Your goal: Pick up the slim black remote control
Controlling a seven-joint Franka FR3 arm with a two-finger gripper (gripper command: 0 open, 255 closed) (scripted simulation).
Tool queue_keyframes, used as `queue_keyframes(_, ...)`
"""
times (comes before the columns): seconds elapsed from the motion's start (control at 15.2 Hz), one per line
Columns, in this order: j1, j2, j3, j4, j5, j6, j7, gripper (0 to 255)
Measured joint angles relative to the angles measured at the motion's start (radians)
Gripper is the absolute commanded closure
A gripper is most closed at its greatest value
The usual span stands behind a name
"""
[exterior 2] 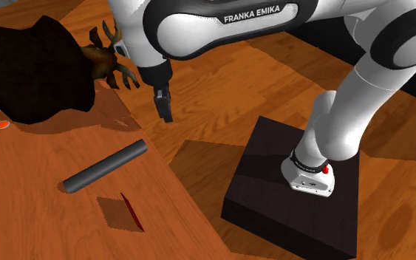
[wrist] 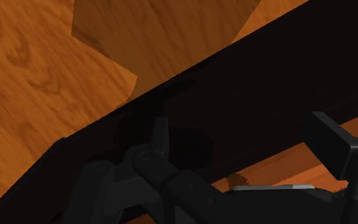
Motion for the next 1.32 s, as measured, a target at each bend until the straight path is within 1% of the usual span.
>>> queue_keyframes(0.2, 0.028, 0.09, 0.029, 0.11, -0.009, -0.015, -0.023, 0)
queue_keyframes(0.53, 0.084, 0.252, 0.079, 0.334, -0.039, -0.071, -0.053, 0)
queue_keyframes(0.66, 0.114, 0.333, 0.098, 0.449, -0.06, -0.103, -0.063, 0)
queue_keyframes(0.92, 0.181, 0.46, 0.131, 0.639, -0.097, -0.163, -0.086, 0)
queue_keyframes(1.06, 0.19, 0.477, 0.135, 0.653, -0.102, -0.159, -0.092, 0)
queue_keyframes(1.19, 0.188, 0.476, 0.136, 0.63, -0.101, -0.138, -0.096, 0)
queue_keyframes(1.32, 0.182, 0.464, 0.136, 0.584, -0.097, -0.104, -0.099, 0)
